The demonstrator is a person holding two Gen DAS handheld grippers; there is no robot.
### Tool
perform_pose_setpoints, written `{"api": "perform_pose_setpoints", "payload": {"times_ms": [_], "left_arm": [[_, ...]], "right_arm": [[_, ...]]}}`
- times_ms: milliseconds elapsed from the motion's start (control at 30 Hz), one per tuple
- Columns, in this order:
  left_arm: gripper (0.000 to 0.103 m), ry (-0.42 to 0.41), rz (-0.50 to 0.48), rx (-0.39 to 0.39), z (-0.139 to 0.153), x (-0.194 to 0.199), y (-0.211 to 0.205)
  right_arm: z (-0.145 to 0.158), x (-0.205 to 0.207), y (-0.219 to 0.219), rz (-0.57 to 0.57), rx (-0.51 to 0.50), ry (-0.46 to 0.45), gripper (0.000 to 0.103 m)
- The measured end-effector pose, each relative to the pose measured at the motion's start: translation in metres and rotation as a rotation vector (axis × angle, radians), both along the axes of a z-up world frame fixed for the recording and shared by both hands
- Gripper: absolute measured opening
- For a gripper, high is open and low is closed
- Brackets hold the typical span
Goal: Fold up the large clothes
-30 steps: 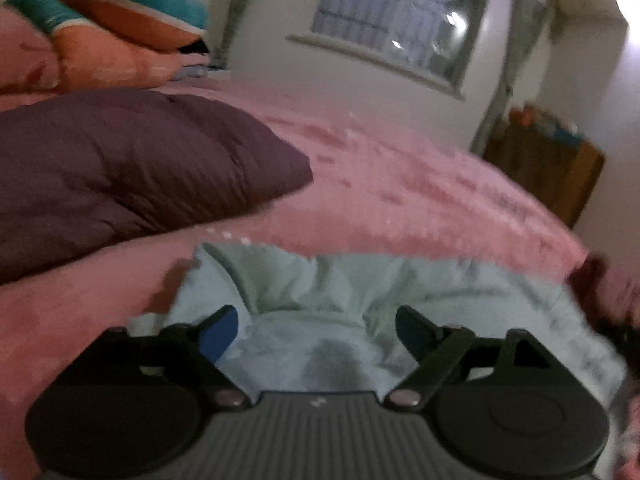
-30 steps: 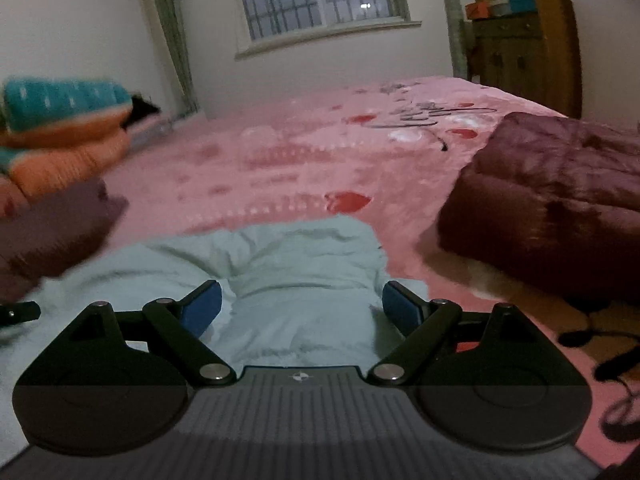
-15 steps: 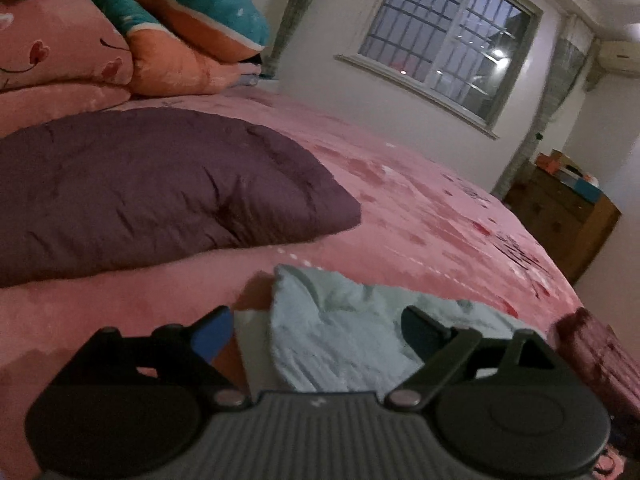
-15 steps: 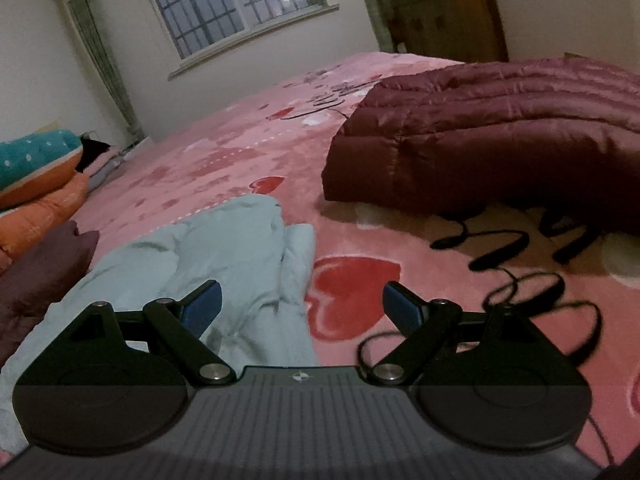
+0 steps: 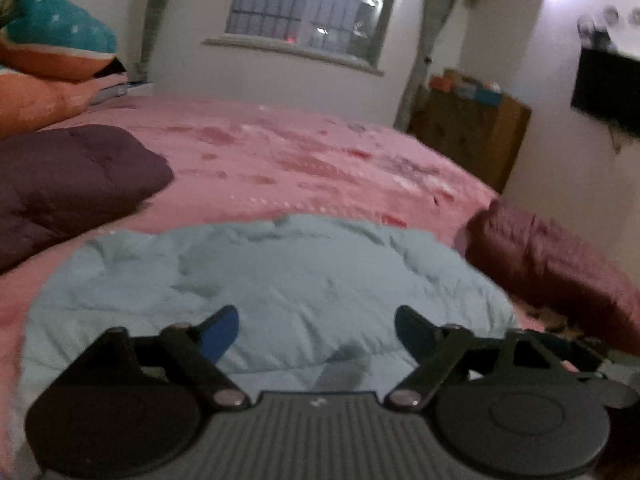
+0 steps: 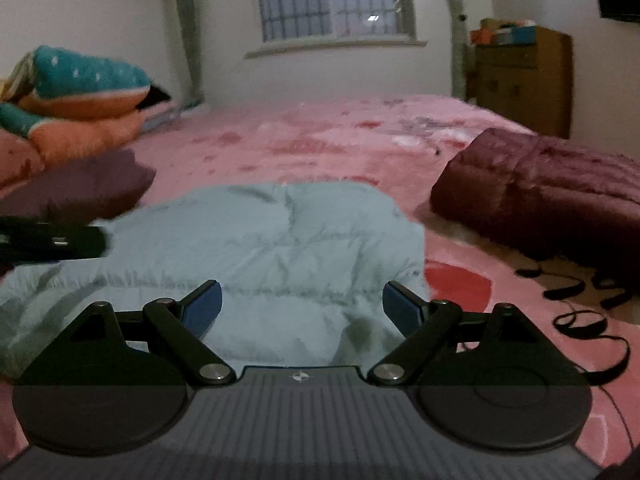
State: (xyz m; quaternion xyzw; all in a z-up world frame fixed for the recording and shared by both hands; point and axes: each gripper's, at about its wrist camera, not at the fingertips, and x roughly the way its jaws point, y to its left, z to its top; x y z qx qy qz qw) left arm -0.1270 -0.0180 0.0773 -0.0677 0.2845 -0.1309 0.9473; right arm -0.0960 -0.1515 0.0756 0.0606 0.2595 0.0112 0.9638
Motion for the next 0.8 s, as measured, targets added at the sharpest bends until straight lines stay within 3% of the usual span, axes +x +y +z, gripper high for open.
{"api": "perform_pose_setpoints", "payload": {"times_ms": [167,400,500,600,667,800], "left_arm": [[0.081,0.052,-0.002,0.027,-0.031,0.012,-0.009],[0.082,0.088,-0.015,-0.018,-0.055,0.02,-0.005],[0.082,0.09,-0.02,-0.005,-0.048,0.018,-0.007],[0.08,0.091,-0.018,-0.061,-0.03,0.009,0.006],[0.08,0.079,0.005,-0.115,-0.016,0.002,0.024],[0.085,0.086,0.099,-0.151,0.006,-0.005,0.071]], "right_arm": [[-0.013,0.013,-0.012,-0.01,0.021,0.076,0.103],[-0.021,0.022,-0.021,0.003,0.056,0.121,0.103],[-0.019,0.017,-0.02,0.008,0.055,0.12,0.103],[-0.01,0.009,-0.03,0.002,0.078,0.084,0.103],[-0.004,0.002,-0.044,-0.009,0.134,0.049,0.103],[-0.006,0.001,-0.087,-0.081,0.302,0.029,0.103]]}}
